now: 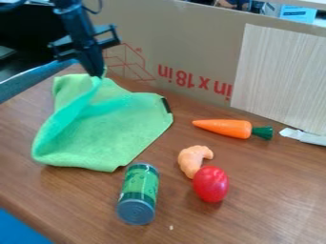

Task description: Fold the cloth from bottom left to top right

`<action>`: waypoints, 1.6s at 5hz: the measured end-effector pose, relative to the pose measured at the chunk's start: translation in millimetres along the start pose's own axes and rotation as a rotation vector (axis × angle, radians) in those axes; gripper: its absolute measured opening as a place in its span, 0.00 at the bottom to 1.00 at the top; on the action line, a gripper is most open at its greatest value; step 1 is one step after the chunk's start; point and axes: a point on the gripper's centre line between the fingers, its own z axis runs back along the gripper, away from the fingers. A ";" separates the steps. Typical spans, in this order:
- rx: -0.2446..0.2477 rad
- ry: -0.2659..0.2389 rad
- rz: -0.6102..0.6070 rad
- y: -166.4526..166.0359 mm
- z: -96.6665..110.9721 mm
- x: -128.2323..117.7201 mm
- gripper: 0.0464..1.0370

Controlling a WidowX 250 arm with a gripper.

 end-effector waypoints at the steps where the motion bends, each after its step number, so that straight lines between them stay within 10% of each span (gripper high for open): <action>1: 0.012 0.002 -0.037 -26.9 -15.2 -3.4 0.01; 3: -0.007 -0.054 -0.090 -66.6 -31.6 -5.3 0.03; 7: -0.066 -0.070 -0.167 -83.1 -43.0 -5.5 0.96; 8: -0.116 -0.075 -0.264 -68.1 6.1 6.6 0.96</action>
